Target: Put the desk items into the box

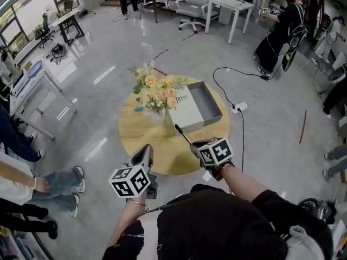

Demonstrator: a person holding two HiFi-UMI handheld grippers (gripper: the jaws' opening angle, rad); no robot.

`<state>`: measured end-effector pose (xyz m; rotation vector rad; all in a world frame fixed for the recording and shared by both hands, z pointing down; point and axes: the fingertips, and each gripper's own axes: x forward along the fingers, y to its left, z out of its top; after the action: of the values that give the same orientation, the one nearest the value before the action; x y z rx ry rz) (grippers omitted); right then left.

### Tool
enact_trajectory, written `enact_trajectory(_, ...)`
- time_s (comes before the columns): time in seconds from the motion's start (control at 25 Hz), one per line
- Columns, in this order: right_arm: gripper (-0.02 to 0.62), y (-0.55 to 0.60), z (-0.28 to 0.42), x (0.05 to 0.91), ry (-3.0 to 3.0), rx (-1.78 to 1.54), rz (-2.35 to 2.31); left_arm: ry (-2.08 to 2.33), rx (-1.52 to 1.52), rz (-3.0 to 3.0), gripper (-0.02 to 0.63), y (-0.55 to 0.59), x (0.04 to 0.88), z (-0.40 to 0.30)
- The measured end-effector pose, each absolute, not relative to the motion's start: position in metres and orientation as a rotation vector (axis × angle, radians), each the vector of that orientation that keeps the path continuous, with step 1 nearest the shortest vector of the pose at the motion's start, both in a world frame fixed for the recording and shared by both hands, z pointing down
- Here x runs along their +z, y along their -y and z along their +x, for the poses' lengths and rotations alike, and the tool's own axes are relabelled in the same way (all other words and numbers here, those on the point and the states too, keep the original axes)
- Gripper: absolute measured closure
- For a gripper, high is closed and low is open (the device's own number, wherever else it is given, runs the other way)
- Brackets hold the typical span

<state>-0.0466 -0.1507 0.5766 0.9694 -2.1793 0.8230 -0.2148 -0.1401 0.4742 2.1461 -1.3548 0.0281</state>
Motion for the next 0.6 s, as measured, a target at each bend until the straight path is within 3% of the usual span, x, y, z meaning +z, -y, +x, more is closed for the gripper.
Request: enact_trajectory(0.6,0.546,0.161,-0.013,0.512,2.309,0.869,1.201,1.251,0.034,2.217,0.595,0.145,0.472,-0.173)
